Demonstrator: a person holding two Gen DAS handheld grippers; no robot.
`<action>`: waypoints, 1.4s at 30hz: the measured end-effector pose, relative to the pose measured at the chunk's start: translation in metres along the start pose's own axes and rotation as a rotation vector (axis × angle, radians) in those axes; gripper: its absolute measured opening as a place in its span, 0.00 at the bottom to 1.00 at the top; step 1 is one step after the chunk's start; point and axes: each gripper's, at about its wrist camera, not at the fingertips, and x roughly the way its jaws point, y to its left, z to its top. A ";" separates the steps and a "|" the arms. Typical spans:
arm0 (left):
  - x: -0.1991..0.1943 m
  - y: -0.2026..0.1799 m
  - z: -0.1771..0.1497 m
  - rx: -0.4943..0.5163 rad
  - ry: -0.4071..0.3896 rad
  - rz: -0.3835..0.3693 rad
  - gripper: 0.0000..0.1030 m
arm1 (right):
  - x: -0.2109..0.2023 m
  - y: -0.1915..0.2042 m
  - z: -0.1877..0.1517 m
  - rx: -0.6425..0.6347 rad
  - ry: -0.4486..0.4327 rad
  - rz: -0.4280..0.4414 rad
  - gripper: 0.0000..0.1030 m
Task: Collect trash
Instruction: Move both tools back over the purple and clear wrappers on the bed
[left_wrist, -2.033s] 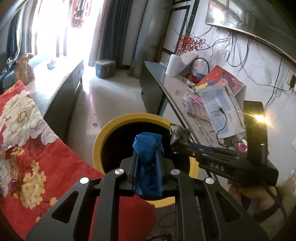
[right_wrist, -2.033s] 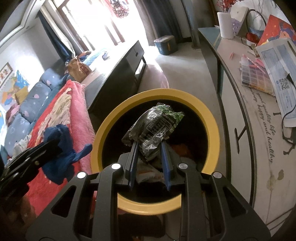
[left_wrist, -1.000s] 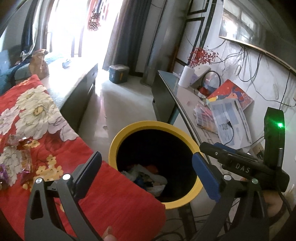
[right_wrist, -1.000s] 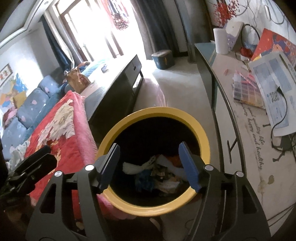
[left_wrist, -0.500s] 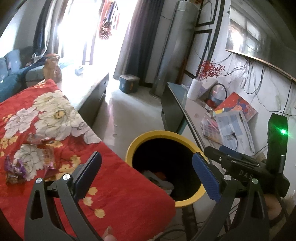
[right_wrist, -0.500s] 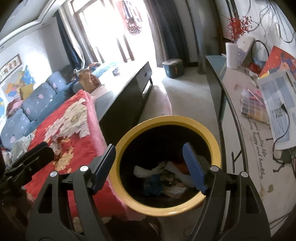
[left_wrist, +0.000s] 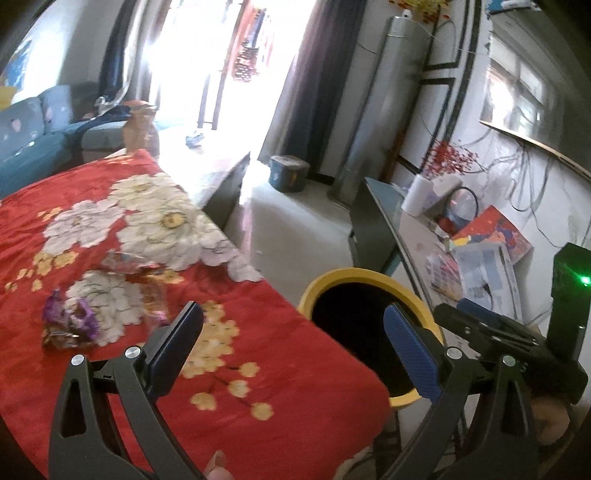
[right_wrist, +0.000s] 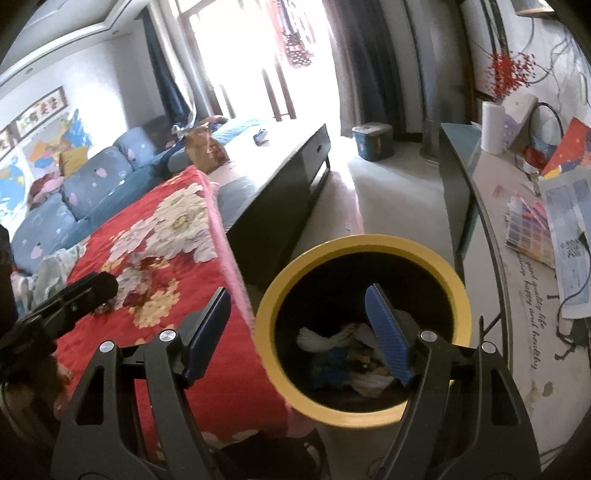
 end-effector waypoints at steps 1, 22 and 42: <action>-0.002 0.005 0.000 -0.007 -0.004 0.011 0.93 | 0.001 0.005 0.000 -0.009 0.002 0.010 0.65; -0.036 0.093 0.002 -0.167 -0.077 0.152 0.93 | 0.024 0.103 -0.005 -0.213 0.063 0.167 0.65; -0.050 0.192 -0.018 -0.365 -0.060 0.287 0.92 | 0.088 0.184 -0.009 -0.305 0.159 0.262 0.64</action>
